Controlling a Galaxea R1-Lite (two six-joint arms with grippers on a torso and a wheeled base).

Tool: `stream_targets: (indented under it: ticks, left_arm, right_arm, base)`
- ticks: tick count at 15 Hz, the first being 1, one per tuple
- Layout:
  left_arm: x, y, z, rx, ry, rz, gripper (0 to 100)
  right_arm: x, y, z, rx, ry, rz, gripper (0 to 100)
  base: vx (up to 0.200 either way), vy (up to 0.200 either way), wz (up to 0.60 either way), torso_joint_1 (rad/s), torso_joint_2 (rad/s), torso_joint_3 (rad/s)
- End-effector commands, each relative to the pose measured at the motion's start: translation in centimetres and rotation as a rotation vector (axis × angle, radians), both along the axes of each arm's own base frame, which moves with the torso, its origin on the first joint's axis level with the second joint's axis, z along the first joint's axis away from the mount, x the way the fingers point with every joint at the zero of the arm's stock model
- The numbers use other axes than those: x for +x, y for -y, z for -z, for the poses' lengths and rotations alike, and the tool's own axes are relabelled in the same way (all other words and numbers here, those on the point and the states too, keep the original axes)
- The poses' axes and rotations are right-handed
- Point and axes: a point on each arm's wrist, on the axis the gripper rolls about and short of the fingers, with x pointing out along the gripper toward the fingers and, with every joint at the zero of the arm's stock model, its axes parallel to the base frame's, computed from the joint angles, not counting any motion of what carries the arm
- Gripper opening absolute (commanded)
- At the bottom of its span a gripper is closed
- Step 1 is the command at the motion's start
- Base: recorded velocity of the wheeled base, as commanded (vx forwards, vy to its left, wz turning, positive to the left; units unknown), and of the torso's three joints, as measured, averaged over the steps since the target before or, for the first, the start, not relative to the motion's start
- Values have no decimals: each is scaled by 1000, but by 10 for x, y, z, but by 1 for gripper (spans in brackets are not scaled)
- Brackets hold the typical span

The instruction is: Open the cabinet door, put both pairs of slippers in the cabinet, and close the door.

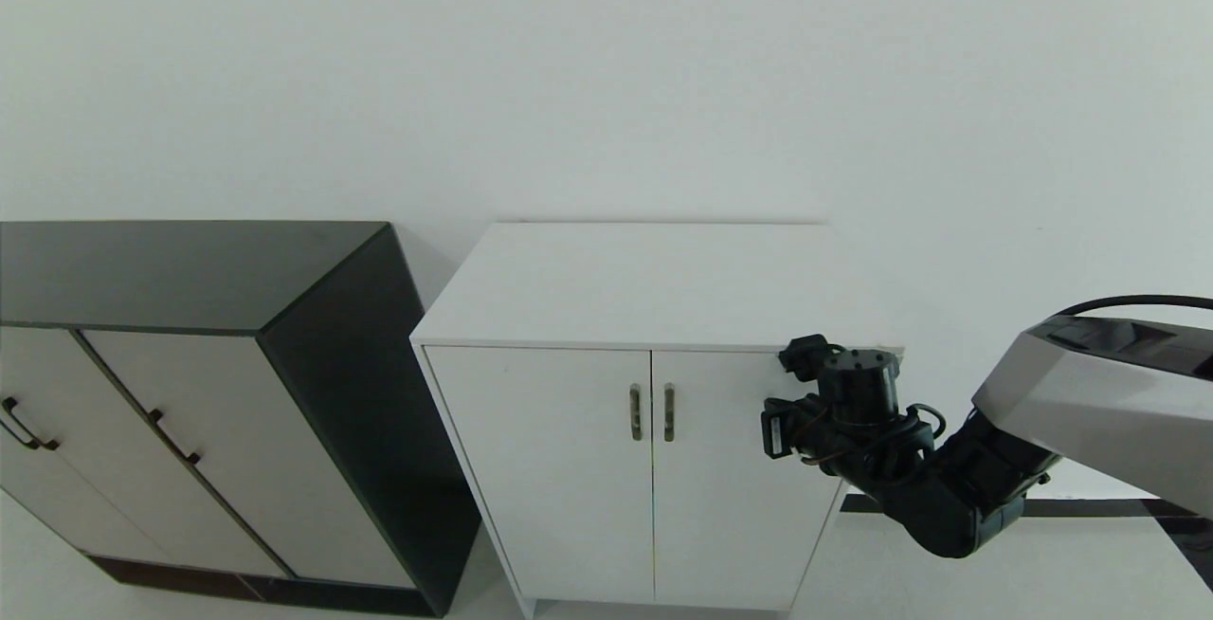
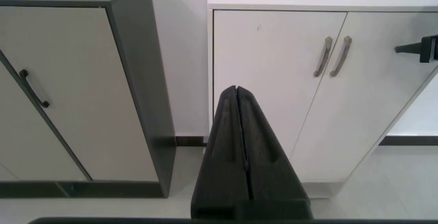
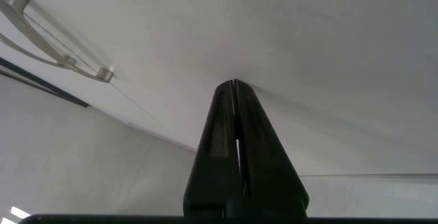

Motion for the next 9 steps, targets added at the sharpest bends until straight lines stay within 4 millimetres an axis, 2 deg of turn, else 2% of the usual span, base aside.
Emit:
stream_targets:
  ticks: [1,4,9]
  left_arm:
    - [0,0,0,-1,1,-1,0]
    - [0,0,0,2,1,0,0]
    - [0,0,0,-3,0,0,0]
  right_arm:
    - [-13,7,-18,12,22,3,0]
    - [-43,21,-31,21,44,0,0]
    - [-106,72,-44,-15,24,116,0]
  base:
    - [0,0,0,0,0,0]
    - [0,0,0,0,0,0]
    - [0,0,0,0,0,0]
